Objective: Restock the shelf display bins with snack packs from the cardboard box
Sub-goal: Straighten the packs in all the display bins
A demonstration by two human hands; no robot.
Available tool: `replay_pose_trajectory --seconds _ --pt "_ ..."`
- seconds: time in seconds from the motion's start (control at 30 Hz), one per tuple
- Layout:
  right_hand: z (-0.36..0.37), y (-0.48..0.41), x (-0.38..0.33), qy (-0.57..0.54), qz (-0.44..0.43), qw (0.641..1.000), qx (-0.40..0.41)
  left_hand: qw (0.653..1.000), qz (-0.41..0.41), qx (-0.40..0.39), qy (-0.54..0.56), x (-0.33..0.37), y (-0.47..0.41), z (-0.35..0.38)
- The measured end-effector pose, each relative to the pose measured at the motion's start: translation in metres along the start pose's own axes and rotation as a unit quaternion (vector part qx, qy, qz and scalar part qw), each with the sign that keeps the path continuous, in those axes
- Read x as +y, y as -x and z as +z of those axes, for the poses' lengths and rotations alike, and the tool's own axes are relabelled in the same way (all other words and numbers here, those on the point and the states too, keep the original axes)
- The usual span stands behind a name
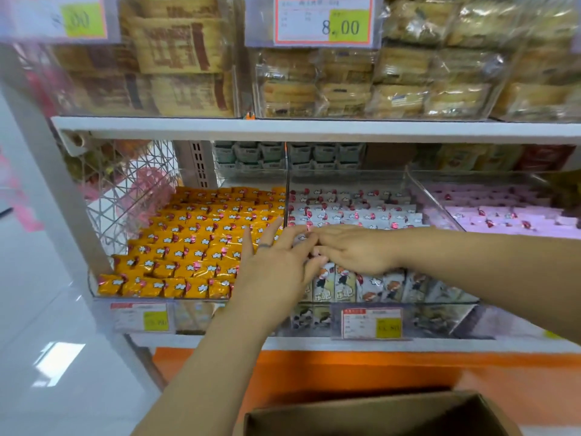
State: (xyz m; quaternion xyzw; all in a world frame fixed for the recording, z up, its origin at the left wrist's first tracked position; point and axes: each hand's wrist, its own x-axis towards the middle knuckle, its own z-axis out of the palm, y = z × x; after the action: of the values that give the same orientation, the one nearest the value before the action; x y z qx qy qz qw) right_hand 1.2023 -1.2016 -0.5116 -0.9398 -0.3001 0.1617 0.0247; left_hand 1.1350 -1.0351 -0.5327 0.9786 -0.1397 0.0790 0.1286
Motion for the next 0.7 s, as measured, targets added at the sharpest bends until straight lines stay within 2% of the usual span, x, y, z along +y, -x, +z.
replay_pose_trajectory --seconds 0.07,0.2,0.3,0.43,0.53,0.6,0.63,0.7 --pt "-0.002 0.005 -0.01 0.025 0.011 1.0 -0.008 0.998 0.028 0.031 -0.053 0.005 -0.003 -0.005" --pt "0.002 0.018 -0.016 0.024 0.018 0.999 -0.037 0.997 0.035 -0.042 -0.061 0.004 0.007 -0.007" --pt "0.007 0.024 -0.016 0.008 0.011 1.0 -0.025 0.996 0.044 -0.075 -0.037 0.002 0.013 -0.01" --pt "0.008 0.015 -0.017 0.026 0.05 0.998 -0.021 0.996 0.033 -0.08 -0.029 0.001 0.009 -0.004" --pt "-0.023 0.007 -0.016 -0.051 0.047 0.997 -0.044 0.995 0.023 -0.037 0.091 -0.003 0.006 -0.006" --pt "-0.04 -0.007 -0.012 -0.095 0.061 0.993 0.013 0.977 0.004 0.032 0.213 -0.007 0.004 -0.012" --pt "-0.041 -0.016 -0.009 -0.079 0.075 0.994 0.032 0.97 -0.007 0.053 0.236 -0.01 0.003 -0.014" --pt "-0.026 -0.035 -0.007 -0.024 0.128 0.991 0.034 0.974 -0.025 0.047 0.219 -0.013 0.002 -0.014"
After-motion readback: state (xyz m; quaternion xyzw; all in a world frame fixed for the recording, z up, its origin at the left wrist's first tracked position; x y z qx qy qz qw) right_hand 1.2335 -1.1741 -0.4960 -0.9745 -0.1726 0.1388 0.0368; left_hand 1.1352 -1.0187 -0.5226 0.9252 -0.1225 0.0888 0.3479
